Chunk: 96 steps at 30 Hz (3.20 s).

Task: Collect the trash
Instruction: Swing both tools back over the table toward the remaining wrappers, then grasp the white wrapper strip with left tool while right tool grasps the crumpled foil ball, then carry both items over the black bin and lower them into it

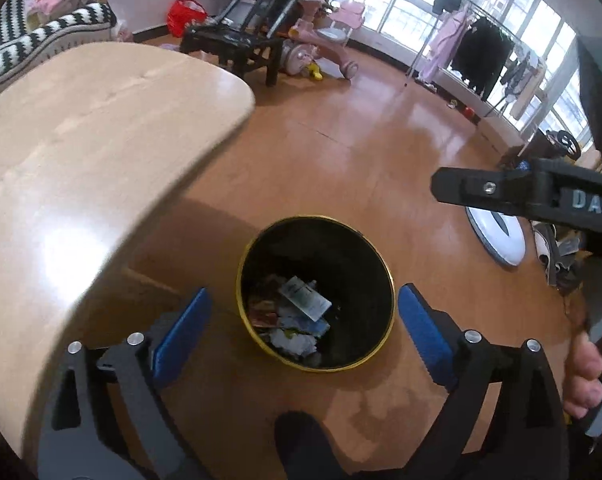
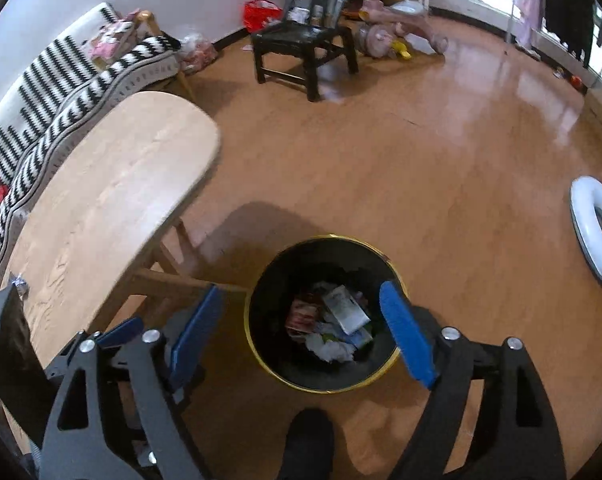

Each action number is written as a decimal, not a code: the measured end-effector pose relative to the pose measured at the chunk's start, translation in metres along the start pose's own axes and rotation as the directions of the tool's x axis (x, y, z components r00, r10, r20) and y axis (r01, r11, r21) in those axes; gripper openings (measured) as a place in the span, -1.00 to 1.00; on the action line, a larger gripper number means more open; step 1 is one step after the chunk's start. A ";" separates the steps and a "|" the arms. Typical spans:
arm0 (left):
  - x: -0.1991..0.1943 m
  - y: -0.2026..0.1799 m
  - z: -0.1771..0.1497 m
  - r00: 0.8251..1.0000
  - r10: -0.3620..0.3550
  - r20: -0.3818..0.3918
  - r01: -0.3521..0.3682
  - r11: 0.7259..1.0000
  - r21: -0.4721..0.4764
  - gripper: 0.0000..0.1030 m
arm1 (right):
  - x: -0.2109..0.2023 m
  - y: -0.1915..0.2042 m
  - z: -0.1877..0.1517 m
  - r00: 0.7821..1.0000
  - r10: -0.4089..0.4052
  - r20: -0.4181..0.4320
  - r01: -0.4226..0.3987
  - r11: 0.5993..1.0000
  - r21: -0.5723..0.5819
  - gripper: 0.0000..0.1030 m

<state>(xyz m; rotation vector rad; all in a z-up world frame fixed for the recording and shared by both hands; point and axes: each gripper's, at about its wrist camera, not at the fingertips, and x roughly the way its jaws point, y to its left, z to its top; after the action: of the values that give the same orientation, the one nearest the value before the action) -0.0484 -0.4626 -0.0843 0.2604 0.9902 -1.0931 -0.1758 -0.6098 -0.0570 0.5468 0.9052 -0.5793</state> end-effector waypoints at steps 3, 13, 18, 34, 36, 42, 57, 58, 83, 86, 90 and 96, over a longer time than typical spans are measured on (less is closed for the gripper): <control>-0.028 0.016 -0.003 0.999 0.025 0.029 -0.025 1.000 -0.011 0.83 | -0.004 0.029 0.001 0.999 0.031 0.036 -0.029 0.998 -0.059 0.65; -0.152 0.129 -0.040 0.965 0.225 0.134 -0.202 0.965 -0.164 0.86 | -0.018 0.176 -0.003 0.962 0.258 0.089 -0.221 0.927 -0.303 0.70; -0.219 0.197 -0.081 0.921 0.359 0.149 -0.305 0.905 -0.295 0.86 | -0.020 0.261 -0.022 0.936 0.349 0.046 -0.295 0.848 -0.440 0.70; -0.339 0.326 -0.189 0.816 0.571 0.094 -0.429 0.706 -0.563 0.86 | -0.007 0.430 -0.092 0.882 0.462 -0.095 -0.408 0.647 -0.644 0.70; -0.339 0.332 -0.191 0.813 0.575 0.089 -0.435 0.702 -0.563 0.86 | -0.002 0.440 -0.094 0.880 0.462 -0.109 -0.416 0.640 -0.645 0.70; -0.331 0.349 -0.184 0.809 0.584 0.070 -0.464 0.707 -0.533 0.86 | 0.015 0.460 -0.097 0.881 0.454 -0.130 -0.422 0.634 -0.648 0.70; -0.269 0.447 -0.139 0.818 0.575 -0.024 -0.492 0.678 -0.546 0.86 | 0.087 0.525 -0.066 0.879 0.436 -0.195 -0.464 0.683 -0.565 0.70; -0.267 0.450 -0.137 0.820 0.571 -0.021 -0.488 0.680 -0.548 0.86 | 0.091 0.530 -0.066 0.879 0.433 -0.200 -0.465 0.684 -0.562 0.70; -0.257 0.423 -0.124 0.802 0.595 -0.051 -0.563 0.725 -0.396 -0.79 | 0.086 0.542 -0.068 0.875 0.437 -0.207 -0.468 0.660 -0.588 -0.31; -0.265 0.408 -0.125 0.800 0.598 -0.041 -0.565 0.729 -0.387 -0.80 | 0.074 0.529 -0.066 0.876 0.441 -0.193 -0.464 0.665 -0.585 -0.31; -0.280 0.388 -0.128 0.805 0.593 -0.019 -0.548 0.730 -0.408 -0.80 | 0.058 0.511 -0.065 0.877 0.447 -0.175 -0.458 0.672 -0.581 -0.31; -0.287 0.353 -0.128 0.805 0.594 0.003 -0.538 0.732 -0.419 -0.80 | 0.033 0.476 -0.062 0.886 0.443 -0.136 -0.433 0.687 -0.583 -0.31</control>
<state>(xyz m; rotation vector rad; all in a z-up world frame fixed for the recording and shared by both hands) 0.1481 -0.0362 -0.0301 0.1336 0.8993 -0.3212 0.1227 -0.2342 -0.0249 0.1565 0.8444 0.1623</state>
